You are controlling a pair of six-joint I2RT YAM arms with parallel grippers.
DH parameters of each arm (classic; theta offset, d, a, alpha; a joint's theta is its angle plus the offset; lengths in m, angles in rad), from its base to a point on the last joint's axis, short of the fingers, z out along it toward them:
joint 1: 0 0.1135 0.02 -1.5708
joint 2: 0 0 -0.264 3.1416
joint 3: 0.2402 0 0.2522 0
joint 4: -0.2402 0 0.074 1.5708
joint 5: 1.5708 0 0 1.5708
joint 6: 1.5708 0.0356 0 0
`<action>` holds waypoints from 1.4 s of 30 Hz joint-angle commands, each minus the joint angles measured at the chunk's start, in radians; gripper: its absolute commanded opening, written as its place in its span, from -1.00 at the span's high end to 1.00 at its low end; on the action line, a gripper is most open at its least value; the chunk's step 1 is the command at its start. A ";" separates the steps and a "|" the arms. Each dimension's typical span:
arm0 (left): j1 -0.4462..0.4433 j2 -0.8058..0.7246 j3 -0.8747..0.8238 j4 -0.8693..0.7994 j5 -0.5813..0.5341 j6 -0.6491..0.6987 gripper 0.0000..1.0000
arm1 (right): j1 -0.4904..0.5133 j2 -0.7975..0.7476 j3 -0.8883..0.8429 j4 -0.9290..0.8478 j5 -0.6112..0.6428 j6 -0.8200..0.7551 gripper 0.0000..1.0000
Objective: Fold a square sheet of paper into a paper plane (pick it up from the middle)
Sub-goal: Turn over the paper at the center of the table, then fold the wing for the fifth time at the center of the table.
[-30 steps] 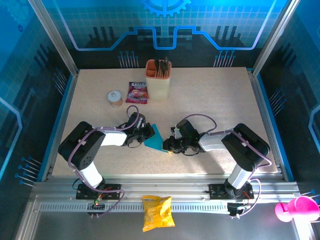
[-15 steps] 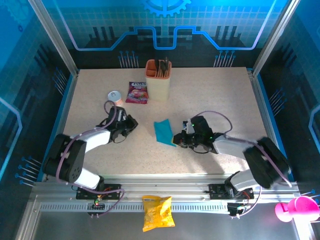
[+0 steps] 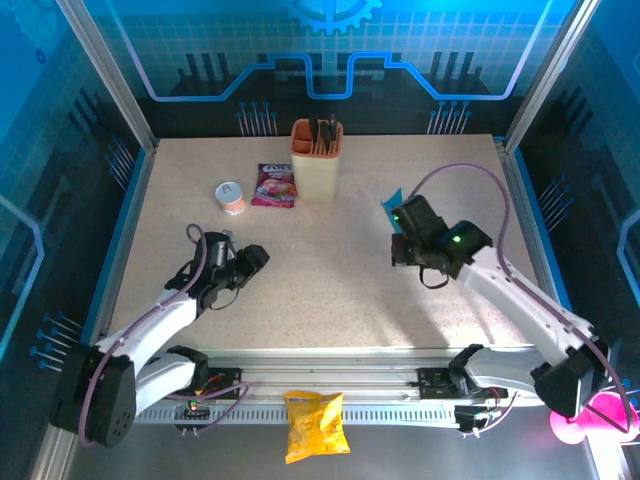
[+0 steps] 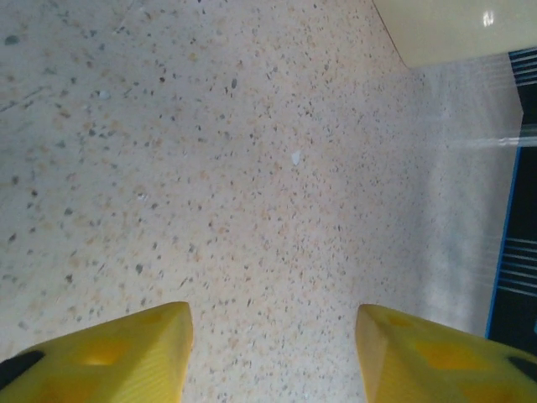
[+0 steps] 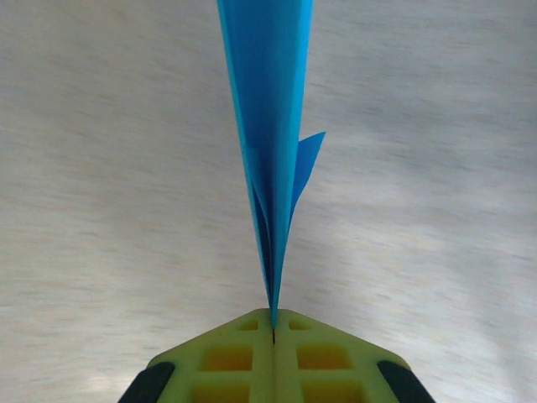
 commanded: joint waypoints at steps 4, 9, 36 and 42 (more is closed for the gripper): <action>0.002 -0.106 -0.003 -0.160 -0.065 0.039 -0.43 | 0.131 0.205 0.066 -0.378 0.409 0.076 1.00; 0.002 -0.171 -0.006 -0.208 -0.077 0.048 -0.54 | 0.260 0.405 0.072 -0.439 0.426 0.208 1.00; -0.020 -0.171 0.019 -0.174 0.104 0.062 -0.62 | 0.337 0.480 0.254 -0.025 -0.137 0.048 -0.16; -0.230 -0.071 0.079 -0.080 0.044 0.039 -0.62 | 0.145 0.300 0.038 0.149 -0.252 0.054 -0.16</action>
